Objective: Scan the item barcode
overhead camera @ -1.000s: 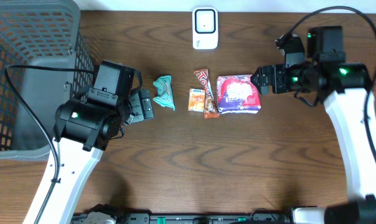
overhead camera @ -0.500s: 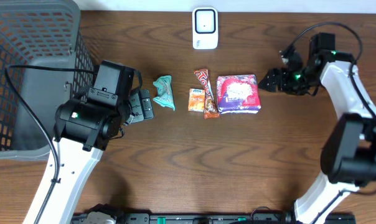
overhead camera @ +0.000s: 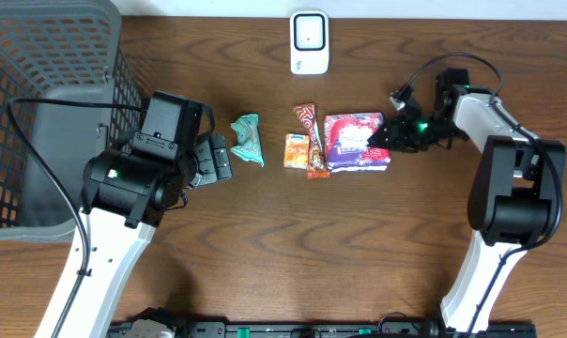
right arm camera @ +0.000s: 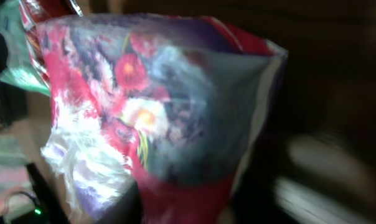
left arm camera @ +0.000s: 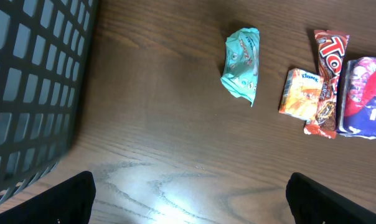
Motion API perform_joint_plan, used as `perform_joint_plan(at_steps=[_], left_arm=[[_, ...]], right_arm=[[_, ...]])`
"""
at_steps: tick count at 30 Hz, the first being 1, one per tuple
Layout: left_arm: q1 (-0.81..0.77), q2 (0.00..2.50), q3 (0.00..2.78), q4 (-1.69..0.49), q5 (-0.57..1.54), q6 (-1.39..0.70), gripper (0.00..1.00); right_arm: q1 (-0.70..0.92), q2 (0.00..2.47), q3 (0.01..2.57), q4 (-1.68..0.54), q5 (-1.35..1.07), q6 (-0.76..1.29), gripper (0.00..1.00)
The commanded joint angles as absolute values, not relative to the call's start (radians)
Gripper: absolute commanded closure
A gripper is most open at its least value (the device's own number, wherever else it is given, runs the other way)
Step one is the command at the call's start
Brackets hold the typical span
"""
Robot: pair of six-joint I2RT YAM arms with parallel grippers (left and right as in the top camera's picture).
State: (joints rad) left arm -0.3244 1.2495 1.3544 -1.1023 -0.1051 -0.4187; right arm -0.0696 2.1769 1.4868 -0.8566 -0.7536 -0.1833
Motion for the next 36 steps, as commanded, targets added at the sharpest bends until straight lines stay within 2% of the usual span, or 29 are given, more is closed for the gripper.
perform_joint_plan(at_steps=[1,5,14,20,22,24,31,36], left_arm=[[-0.324,1.255,1.359,-1.107,-0.117,-0.413,0.02],[-0.324,1.255,1.359,-1.107,-0.117,-0.413,0.02],[-0.324,1.255,1.359,-1.107,-0.117,-0.413,0.02],[-0.324,1.255,1.359,-1.107,-0.117,-0.413,0.02],[-0.324,1.255,1.359,-1.107,-0.117,-0.413,0.02],[-0.324,1.255,1.359,-1.107,-0.117,-0.413,0.02],[-0.324,1.255,1.359,-1.107,-0.117,-0.413,0.02],[-0.324,1.255,1.359,-1.107,-0.117,-0.413,0.02]], right_arm=[[-0.043,2.187,1.505,-0.857,-0.78,-0.2,0.99],[-0.039,2.144,1.514,-0.873,-0.714,-0.188,0.99],[0.04,1.884,1.527,-0.936,-0.117,-0.095,0.99],[0.147,1.792,1.526,-0.982,0.617,0.218,0.99],[0.172,1.797,1.521,-0.994,0.764,0.258,0.99],[0.187,1.818,1.501,-0.986,0.822,0.27,0.99],[0.213,1.923,1.476,-0.973,0.782,0.277,0.98],[0.298,1.965,1.476,-0.945,0.602,0.276,0.83]])
